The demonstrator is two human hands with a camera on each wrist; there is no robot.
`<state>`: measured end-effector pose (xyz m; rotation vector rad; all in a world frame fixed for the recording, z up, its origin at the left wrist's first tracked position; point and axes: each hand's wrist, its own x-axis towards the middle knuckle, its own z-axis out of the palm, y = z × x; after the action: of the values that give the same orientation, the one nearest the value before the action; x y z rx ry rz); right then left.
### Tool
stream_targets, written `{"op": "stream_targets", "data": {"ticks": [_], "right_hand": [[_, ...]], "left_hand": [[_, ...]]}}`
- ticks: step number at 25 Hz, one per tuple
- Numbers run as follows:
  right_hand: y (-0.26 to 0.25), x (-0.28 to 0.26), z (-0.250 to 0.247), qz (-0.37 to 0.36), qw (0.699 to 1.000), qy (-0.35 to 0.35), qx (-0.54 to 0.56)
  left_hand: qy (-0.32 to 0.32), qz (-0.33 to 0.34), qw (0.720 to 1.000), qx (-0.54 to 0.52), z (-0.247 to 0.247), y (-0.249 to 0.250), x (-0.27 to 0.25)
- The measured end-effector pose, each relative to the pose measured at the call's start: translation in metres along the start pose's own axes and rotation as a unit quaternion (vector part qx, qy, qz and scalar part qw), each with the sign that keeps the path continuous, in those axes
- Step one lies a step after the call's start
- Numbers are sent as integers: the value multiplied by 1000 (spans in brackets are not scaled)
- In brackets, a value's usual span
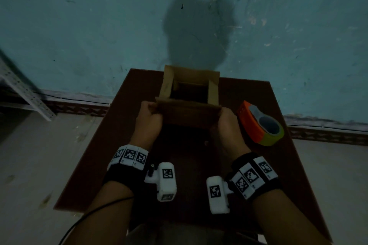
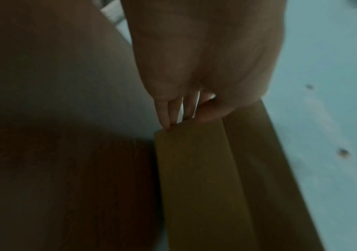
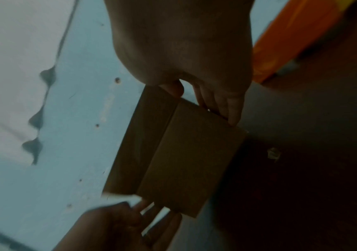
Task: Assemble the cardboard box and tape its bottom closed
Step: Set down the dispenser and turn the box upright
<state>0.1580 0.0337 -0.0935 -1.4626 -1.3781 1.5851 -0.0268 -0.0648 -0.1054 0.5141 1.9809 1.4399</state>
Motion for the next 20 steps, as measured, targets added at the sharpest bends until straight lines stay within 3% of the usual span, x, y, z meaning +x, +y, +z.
{"op": "stream_targets", "data": {"ticks": [2,4,6,10,13,15,20], "right_hand": [[3,5,0,41,997,9,66],[5,11,-1,84,992,-28,85],[5,12,0,69,995,-63,37],[6,9,-1,0,999,-24,-21],[2,2,-3,-64,995,-11,-77],[3,3,-2,-65,992,-8,-107],[1,10,-1,-7,997,25,-72]], "left_hand": [[-6,-60,993,-105,-1,3,-1],[-13,-101,976,-191,-2,3,-2],[-24,-104,975,-195,-2,5,-1],[-109,-90,983,-120,-4,15,-5],[-63,-68,995,-25,-1,12,-4],[-19,-42,997,55,0,12,-5],[31,-39,999,-6,2,12,-5]]}}
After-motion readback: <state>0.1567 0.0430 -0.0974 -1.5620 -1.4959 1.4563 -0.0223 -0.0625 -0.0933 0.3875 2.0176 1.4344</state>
